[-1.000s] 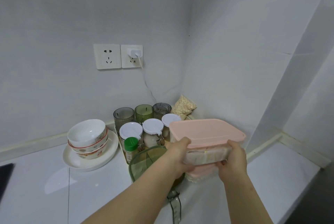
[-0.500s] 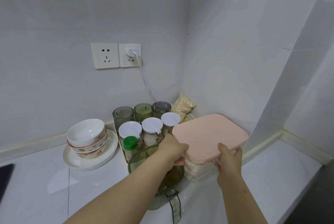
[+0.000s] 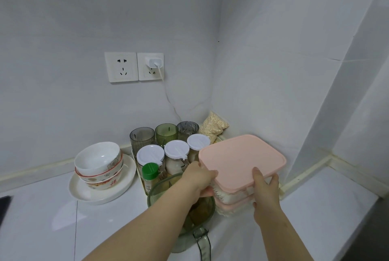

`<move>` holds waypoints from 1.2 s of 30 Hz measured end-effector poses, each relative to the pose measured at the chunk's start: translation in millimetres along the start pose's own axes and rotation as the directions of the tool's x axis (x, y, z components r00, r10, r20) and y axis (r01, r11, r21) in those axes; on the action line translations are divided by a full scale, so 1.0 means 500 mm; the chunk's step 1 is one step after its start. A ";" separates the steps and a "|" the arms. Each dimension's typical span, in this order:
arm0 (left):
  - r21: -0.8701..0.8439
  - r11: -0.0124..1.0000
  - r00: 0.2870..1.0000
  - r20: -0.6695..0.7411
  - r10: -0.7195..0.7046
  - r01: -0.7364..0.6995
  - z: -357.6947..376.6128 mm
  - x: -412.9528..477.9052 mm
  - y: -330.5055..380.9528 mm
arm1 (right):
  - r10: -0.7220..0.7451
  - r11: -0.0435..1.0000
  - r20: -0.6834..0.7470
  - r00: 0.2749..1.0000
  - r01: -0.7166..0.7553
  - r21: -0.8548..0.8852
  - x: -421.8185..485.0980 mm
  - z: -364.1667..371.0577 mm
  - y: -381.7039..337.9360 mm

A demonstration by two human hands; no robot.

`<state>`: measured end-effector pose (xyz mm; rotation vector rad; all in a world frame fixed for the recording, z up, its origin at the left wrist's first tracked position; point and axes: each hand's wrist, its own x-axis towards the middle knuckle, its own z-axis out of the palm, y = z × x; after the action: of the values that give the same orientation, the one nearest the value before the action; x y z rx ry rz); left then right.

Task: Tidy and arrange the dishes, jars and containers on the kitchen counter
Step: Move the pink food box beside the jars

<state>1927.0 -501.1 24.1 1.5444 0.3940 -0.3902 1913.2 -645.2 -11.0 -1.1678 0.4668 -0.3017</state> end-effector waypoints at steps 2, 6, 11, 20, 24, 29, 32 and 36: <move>-0.047 0.999 1.000 0.020 -0.015 0.016 0.000 -0.003 -0.001 | -0.002 1.000 -0.010 1.000 0.002 -0.009 0.005 0.000 0.006; -0.018 0.999 0.999 0.030 -0.041 0.041 0.002 -0.003 -0.002 | 0.050 0.999 -0.032 0.998 -0.050 0.003 0.006 0.004 0.023; 0.054 0.998 1.000 -0.016 -0.011 0.011 0.005 0.007 -0.010 | 0.060 0.998 -0.073 0.996 -0.060 0.000 0.010 0.011 0.039; 0.005 0.998 0.998 -0.004 -0.063 0.063 0.015 0.023 -0.009 | 0.045 0.999 -0.134 0.990 -0.048 -0.022 0.024 0.010 0.030; -0.025 0.997 0.997 0.011 -0.072 0.073 0.015 0.022 -0.011 | 0.059 0.998 -0.128 0.990 -0.063 -0.022 0.023 0.012 0.033; -0.012 0.997 0.997 0.028 -0.075 0.076 0.014 0.023 -0.007 | 0.083 0.996 -0.113 0.990 -0.085 -0.011 0.016 0.014 0.034; 0.001 0.995 0.995 0.024 -0.099 0.099 0.009 0.025 0.002 | 0.103 0.995 -0.095 0.990 -0.104 -0.003 0.015 0.011 0.031; 0.028 0.994 0.994 -0.014 -0.109 0.109 0.003 0.026 0.009 | 0.108 0.994 -0.075 0.991 -0.108 0.003 0.015 0.007 0.031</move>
<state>1940.6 -502.6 21.9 1.5582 0.4861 -0.4732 1921.5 -640.0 -25.6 -1.1306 0.5943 -0.2523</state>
